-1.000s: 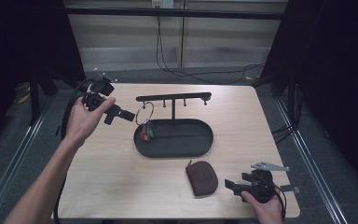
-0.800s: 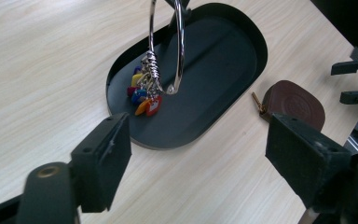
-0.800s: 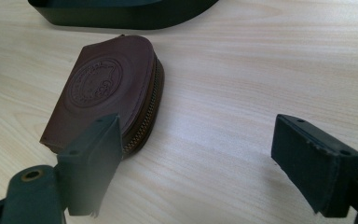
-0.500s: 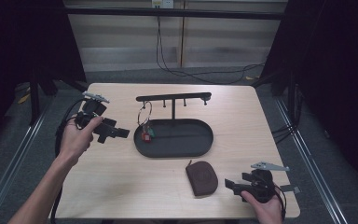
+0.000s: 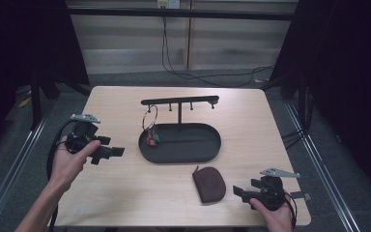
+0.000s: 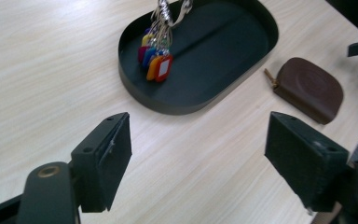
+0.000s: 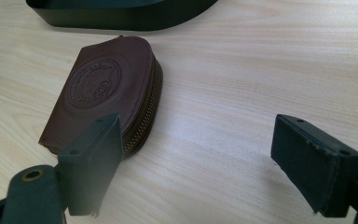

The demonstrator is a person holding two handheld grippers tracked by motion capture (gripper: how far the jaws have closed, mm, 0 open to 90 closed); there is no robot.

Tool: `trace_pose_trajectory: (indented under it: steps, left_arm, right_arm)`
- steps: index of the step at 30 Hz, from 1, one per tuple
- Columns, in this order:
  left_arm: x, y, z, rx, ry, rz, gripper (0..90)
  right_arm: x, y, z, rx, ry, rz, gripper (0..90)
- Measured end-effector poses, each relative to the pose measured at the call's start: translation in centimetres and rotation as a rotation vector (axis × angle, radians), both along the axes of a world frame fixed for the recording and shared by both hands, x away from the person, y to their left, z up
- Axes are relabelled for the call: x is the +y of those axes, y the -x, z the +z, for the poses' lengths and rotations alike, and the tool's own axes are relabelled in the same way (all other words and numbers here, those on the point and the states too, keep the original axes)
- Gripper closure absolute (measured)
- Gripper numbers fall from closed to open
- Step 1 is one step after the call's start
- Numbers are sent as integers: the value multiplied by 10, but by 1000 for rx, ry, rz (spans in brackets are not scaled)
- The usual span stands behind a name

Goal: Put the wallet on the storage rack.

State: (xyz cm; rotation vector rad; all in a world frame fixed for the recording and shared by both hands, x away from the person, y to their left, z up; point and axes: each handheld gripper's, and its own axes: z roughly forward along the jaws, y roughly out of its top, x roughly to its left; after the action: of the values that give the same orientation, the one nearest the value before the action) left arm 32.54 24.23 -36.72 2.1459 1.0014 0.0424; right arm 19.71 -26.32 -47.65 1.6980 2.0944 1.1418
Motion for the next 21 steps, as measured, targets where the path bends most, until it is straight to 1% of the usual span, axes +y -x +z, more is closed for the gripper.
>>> trace_pose_trajectory:
  steps: [1,3,4,5,6,7,8,9,10,12,13,14,15,16,18,19,20,21]
  left_arm:
    - [1,3,-4,-4,7,-3,243]
    - [3,8,-12,-11,21,6,249]
    - [4,10,-16,-5,34,5,251]
    - [5,13,-19,-6,47,11,251]
    - [7,18,-25,-11,63,14,253]
    - [7,18,-25,-11,63,14,255]
    - [10,22,-33,-6,85,9,255]
    - [11,25,-37,-2,99,8,257]
    - [11,25,-37,-2,99,8,257]
    - [14,28,-47,6,105,-4,257]
    - [15,29,-52,9,114,-1,257]
    - [20,31,-62,17,135,15,256]
    - [21,33,-68,22,134,22,256]
    - [21,33,-68,22,134,22,256]
    - [24,37,-75,26,136,30,255]
    - [24,39,-78,34,126,28,255]
    - [24,41,-81,36,114,36,257]
    - [24,43,-82,39,95,37,258]
  right_arm:
    - [0,0,0,0,1,-1,165]
    - [0,0,0,-2,1,-2,170]
    - [0,0,0,-1,1,-4,174]
    - [0,0,0,-1,1,-4,174]
    - [0,0,0,-1,3,-2,177]
    - [0,1,0,-4,6,-3,181]
    - [0,1,1,-6,12,-8,183]
    - [0,1,1,-8,13,-11,183]
    - [0,1,1,-8,13,-11,183]
    - [-1,1,0,-8,12,-12,182]
    - [-1,1,0,-10,11,-9,178]
    - [0,2,1,-8,12,-5,176]
    - [0,2,1,-8,12,-6,175]
    - [0,2,1,-12,12,-7,176]
    - [-1,2,1,-18,9,-12,183]
    - [-1,2,1,-18,9,-12,183]
    - [-1,2,2,-23,6,-15,192]
    - [-1,2,2,-33,4,-12,209]
